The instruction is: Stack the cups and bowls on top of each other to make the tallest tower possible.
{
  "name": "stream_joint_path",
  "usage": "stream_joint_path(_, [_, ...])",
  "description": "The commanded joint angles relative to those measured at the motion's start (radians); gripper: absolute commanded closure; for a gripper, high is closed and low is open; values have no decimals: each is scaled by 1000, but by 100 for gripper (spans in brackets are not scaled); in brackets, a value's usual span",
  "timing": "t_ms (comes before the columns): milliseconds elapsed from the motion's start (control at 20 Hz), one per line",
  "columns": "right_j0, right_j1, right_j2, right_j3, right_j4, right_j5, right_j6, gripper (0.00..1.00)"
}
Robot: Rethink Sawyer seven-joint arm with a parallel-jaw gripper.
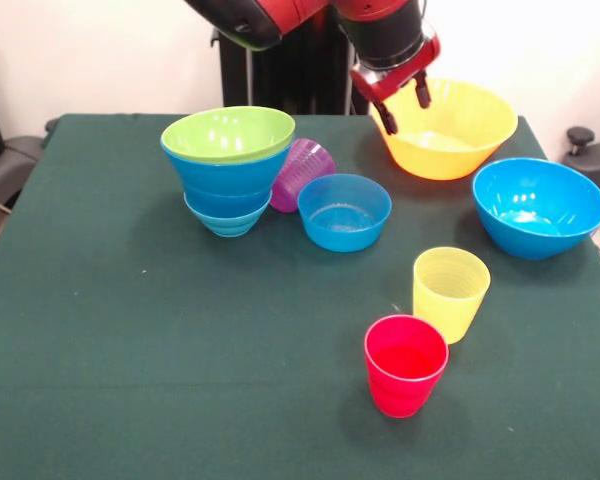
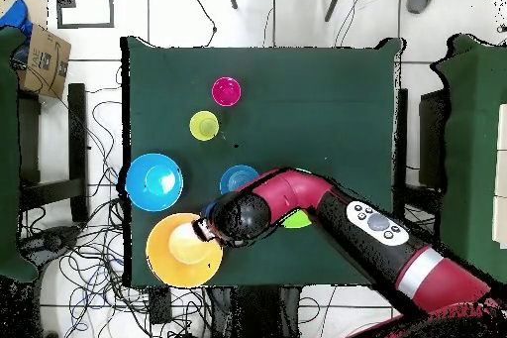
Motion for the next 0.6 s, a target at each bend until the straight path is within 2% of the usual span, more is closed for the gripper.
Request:
stream_joint_path(50, [45,54,-12,-21,-121,60,-298,0])
stream_joint_path(150, [58,52,-28,-21,-143,22,-268,0])
stream_joint_path(350, [91,18,-64,-4,-192,-64,-133,0])
stream_joint_path(600, [124,-82,-102,44,-207,-139,45,0])
